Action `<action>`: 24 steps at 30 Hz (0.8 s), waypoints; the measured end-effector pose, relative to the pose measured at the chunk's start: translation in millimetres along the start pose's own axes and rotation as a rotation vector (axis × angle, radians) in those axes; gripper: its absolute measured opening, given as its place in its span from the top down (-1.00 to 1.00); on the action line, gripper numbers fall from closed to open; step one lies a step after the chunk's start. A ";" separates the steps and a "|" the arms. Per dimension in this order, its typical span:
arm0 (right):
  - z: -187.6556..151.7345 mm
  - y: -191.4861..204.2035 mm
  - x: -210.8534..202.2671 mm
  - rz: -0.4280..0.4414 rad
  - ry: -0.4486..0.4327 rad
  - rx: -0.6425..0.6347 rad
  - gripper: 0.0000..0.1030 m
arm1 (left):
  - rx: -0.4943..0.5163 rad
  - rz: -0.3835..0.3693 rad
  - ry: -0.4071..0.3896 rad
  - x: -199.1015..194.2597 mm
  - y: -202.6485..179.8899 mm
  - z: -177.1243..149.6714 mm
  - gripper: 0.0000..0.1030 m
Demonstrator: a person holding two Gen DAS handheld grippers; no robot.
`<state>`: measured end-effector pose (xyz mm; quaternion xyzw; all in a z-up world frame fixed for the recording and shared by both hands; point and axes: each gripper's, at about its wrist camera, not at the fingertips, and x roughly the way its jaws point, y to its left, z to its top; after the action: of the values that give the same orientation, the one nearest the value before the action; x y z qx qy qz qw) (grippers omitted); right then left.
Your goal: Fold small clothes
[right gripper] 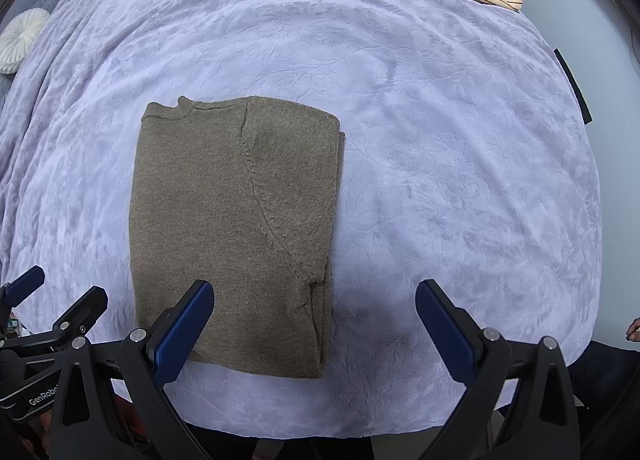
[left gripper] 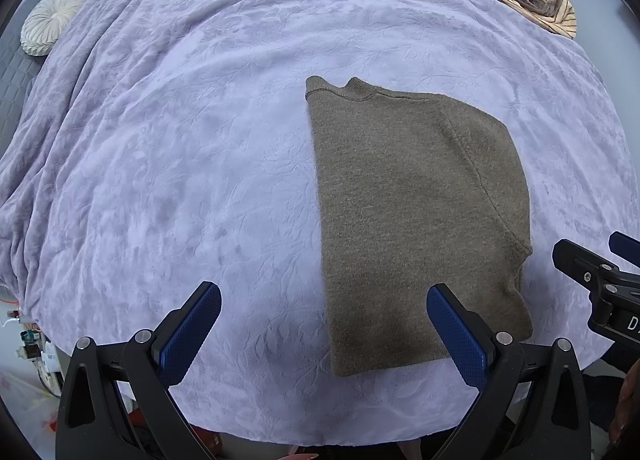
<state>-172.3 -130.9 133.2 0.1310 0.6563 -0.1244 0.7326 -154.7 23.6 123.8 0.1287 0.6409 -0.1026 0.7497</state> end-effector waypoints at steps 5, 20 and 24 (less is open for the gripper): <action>-0.5 0.6 0.0 0.001 0.001 0.001 -0.96 | 0.001 0.000 -0.002 -0.2 0.3 -0.3 -1.00; -1.9 3.3 -0.3 0.000 0.004 -0.001 -0.96 | -0.005 0.003 -0.001 -1.6 3.0 -0.4 -1.00; -1.8 3.0 0.1 0.000 0.003 -0.001 -0.96 | -0.007 0.003 -0.002 -1.3 2.5 -0.3 -1.00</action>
<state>-172.8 -127.5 132.9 0.1306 0.6576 -0.1239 0.7316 -154.4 26.0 125.2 0.1272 0.6404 -0.0994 0.7509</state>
